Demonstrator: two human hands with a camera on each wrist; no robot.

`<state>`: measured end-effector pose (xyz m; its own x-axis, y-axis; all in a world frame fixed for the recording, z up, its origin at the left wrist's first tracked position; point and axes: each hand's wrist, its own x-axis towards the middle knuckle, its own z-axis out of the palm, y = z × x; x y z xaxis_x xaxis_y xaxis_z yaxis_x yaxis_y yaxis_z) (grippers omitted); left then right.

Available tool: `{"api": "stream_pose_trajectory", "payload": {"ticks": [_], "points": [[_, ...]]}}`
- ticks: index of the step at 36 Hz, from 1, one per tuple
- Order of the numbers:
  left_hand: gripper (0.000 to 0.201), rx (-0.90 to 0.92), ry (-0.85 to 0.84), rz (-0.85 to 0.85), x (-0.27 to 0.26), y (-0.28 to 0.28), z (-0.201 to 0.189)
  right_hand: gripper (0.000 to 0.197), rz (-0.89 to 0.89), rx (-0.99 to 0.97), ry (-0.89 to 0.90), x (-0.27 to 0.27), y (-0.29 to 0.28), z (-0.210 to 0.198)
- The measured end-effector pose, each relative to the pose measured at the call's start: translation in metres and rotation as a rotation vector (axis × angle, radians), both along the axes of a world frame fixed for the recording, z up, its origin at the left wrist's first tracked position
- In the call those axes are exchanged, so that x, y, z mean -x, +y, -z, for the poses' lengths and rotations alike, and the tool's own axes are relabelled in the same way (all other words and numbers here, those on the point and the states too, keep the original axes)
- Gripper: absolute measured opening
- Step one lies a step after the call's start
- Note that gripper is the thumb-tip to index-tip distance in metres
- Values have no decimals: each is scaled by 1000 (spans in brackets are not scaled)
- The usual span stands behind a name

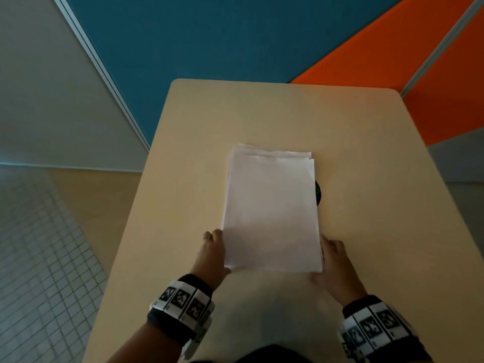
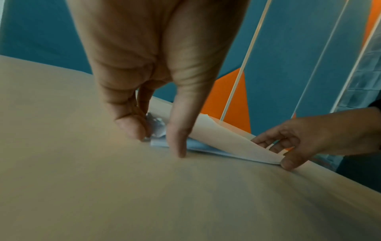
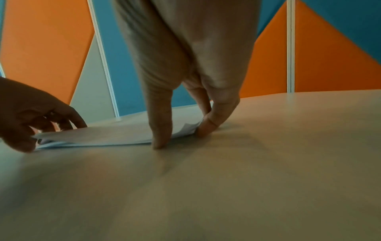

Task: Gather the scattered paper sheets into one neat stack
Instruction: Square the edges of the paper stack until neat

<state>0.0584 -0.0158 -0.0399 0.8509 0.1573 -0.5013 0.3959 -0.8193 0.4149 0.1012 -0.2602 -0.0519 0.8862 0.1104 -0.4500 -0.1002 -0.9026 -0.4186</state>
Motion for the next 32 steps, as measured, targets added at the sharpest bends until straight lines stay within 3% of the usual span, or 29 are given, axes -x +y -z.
{"api": "stream_pose_trajectory", "payload": {"ticks": [8,14,21,28,32], "points": [[60,17,-53,-103,-3,-1,1,71,30,16,-47,6,1,0],[75,8,-30,-70,-2,-4,0,65,47,34,-46,9,2,0],[56,34,-56,-91,-3,-7,0,67,53,30,-10,12,1,-3],[61,-6,-54,-16,1,-7,2,60,-4,69,-3,11,-7,-5],[86,-43,28,89,-10,4,-12,64,-143,161,34,-13,-17,-13]]}}
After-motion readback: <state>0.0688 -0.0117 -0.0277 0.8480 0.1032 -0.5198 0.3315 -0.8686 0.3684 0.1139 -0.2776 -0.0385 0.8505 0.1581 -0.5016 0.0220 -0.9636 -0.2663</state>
